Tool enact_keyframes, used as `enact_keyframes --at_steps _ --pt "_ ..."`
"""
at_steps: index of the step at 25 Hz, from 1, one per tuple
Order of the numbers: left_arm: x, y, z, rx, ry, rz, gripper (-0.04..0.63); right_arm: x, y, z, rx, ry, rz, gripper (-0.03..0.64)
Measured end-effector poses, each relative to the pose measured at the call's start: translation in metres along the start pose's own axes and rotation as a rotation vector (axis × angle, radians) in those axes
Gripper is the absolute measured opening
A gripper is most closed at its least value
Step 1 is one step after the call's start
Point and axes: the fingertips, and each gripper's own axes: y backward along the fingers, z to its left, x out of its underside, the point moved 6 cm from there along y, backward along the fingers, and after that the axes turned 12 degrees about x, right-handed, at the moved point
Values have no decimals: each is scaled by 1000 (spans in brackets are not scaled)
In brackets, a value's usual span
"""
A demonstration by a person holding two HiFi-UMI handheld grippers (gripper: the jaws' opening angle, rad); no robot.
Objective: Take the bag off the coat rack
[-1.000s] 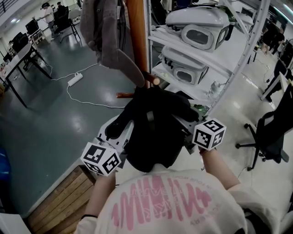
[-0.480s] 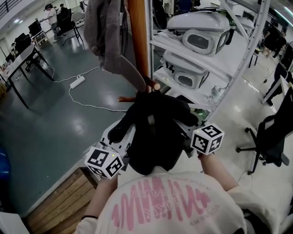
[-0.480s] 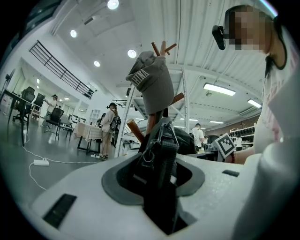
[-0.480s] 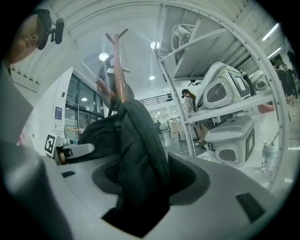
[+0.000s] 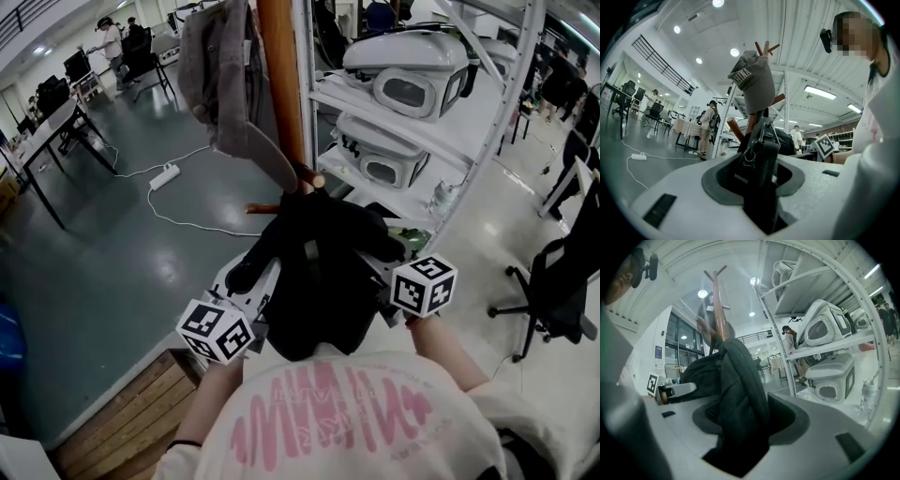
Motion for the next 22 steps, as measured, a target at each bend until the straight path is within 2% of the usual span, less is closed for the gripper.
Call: enact_keyframes --at_steps 7,14,22 --pt "-2 2 -2 -21 -4 2 132 -1 6 8 11 24 61 232" --pt "-1 1 -4 8 36 14 122 -1 8 10 42 53 77 187" --pt "-5 0 2 11 16 20 112 -2 8 12 64 46 103 179"
